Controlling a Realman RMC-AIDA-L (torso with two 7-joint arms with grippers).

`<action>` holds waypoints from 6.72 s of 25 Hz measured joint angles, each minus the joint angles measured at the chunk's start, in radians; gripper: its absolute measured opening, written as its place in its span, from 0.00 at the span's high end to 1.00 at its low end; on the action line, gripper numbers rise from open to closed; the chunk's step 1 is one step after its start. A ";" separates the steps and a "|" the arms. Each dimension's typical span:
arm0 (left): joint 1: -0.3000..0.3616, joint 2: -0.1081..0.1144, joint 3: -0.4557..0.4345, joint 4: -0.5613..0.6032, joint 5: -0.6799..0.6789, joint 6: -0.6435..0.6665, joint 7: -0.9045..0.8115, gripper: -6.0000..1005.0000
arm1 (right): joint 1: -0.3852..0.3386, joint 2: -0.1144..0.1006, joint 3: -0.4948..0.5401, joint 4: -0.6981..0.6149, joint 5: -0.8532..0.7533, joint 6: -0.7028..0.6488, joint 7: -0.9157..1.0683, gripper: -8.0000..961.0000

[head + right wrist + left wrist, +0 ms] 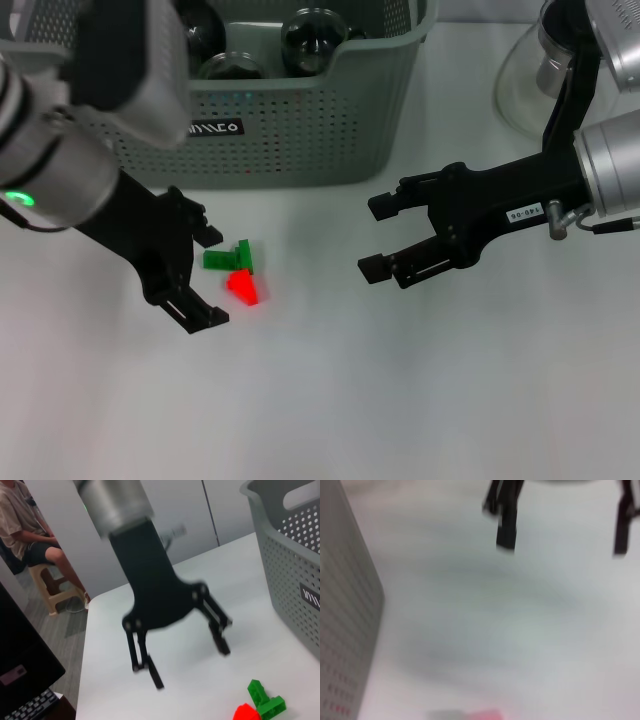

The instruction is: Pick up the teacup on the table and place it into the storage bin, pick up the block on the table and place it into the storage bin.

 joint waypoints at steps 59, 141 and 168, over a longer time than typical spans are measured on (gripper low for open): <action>-0.218 0.001 0.142 -0.502 0.239 -0.388 -0.109 0.70 | 0.013 -0.003 0.002 0.028 -0.006 -0.001 -0.001 0.02; 0.007 -0.004 0.170 -0.029 0.032 -0.096 -0.159 0.06 | 0.013 0.002 0.018 0.068 0.000 0.019 -0.002 0.02; -0.053 -0.005 0.406 -0.206 0.188 -0.319 -0.466 0.06 | 0.013 -0.003 0.029 0.068 0.000 0.022 -0.010 0.02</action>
